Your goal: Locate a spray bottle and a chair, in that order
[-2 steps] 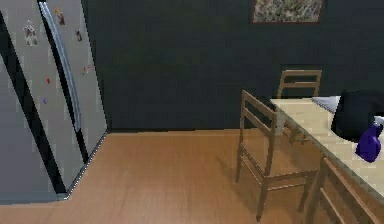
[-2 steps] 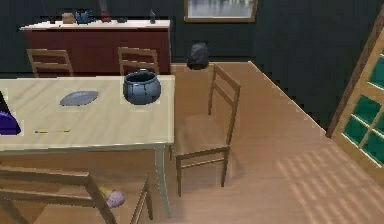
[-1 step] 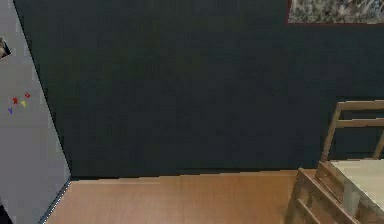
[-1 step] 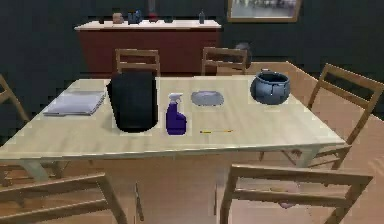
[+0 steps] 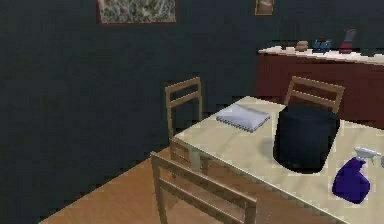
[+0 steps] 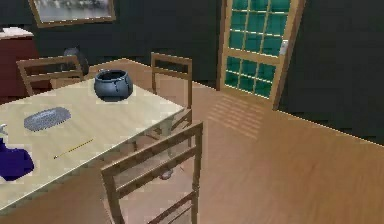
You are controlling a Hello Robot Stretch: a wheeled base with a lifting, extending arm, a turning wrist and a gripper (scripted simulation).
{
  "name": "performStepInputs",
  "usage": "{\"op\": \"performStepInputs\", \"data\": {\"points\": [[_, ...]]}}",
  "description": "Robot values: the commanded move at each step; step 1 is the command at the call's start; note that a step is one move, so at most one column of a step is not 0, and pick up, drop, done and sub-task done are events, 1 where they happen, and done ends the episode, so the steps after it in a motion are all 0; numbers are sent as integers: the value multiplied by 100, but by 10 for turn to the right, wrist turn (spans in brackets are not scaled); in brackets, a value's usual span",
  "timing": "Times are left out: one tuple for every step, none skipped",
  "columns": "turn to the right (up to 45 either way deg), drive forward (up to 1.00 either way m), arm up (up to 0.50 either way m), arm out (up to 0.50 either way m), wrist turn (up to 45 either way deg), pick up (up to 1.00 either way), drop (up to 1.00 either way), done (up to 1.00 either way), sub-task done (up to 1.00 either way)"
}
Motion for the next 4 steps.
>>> {"op": "performStepInputs", "data": {"points": [[420,0,0,0,0,0,0,0,0],[0,0,0,0,0,0,0,0,100],[-450,0,0,0,0,0,0,0,0],[-450,0,0,0,0,0,0,0,0]]}}
